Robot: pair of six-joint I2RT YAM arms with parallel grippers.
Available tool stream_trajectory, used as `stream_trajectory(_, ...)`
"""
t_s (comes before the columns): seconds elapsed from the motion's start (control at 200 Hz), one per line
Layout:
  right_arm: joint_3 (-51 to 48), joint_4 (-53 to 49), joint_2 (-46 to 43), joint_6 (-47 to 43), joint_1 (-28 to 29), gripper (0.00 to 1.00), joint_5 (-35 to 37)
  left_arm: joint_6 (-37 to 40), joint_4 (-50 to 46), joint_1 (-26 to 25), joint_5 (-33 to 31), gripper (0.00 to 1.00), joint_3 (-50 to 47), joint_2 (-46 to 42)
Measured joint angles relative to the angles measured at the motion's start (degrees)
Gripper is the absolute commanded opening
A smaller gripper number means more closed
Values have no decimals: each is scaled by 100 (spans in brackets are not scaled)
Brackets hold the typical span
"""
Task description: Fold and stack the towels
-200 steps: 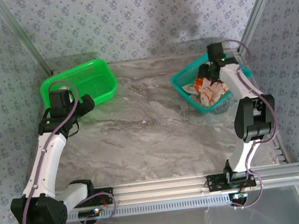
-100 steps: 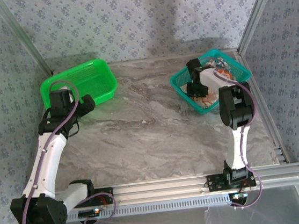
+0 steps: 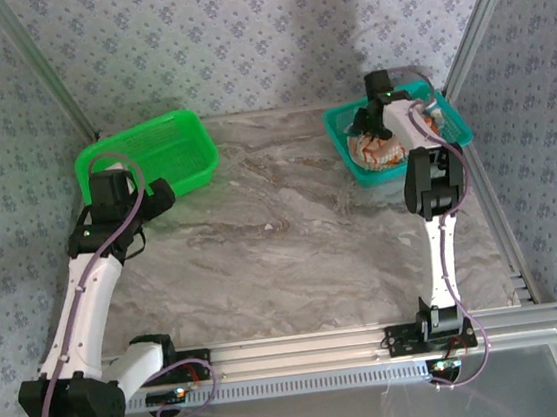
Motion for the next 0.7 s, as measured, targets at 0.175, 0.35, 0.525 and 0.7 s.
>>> stream_trajectory(0.175,136,26,-74,-149,-160,57,-105,-39,4,0,0,100,0,0)
stream_trajectory(0.35,-192,74,-407,-337,-149,56,-85,-92,13,0,2,100,-20,0)
stream_trajectory(0.525,-619,118,-535,-358,7,55,22,-103,13,0,0,100,-28,2)
stream_trajectory(0.7,-1292,116,-557,-354,352,47,173,-105,22,0,2,100,-28,24)
